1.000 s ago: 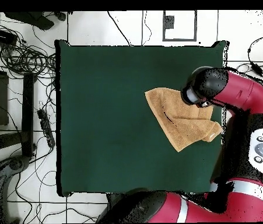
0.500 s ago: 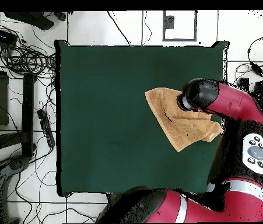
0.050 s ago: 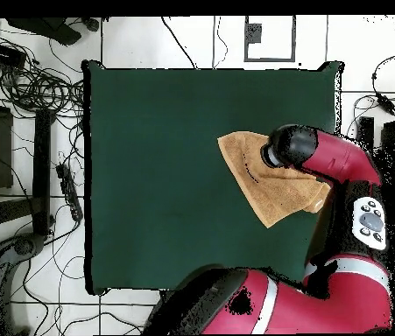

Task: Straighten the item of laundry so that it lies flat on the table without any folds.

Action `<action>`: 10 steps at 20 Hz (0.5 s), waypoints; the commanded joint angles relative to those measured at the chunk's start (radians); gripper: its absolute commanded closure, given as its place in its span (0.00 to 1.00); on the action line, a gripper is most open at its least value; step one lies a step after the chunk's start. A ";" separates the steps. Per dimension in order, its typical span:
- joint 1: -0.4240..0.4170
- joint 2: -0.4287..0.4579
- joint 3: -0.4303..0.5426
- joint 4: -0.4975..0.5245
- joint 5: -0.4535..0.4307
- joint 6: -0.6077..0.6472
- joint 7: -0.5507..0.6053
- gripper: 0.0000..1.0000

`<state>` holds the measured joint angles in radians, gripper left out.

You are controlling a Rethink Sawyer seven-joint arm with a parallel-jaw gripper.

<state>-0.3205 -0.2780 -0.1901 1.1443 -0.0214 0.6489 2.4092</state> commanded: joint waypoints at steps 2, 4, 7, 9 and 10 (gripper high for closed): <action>0.025 0.126 0.058 0.109 0.052 -0.128 0.219 0.00; 0.024 0.140 0.061 0.107 0.057 -0.153 0.219 0.00; 0.020 0.161 0.061 0.093 0.065 -0.180 0.213 0.00; 0.017 0.168 0.066 0.093 0.070 -0.202 0.205 0.00; 0.009 0.168 0.077 0.092 0.072 -0.213 0.189 0.00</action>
<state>-0.3268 -0.2049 -0.1927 1.1442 0.0092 0.5374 2.4092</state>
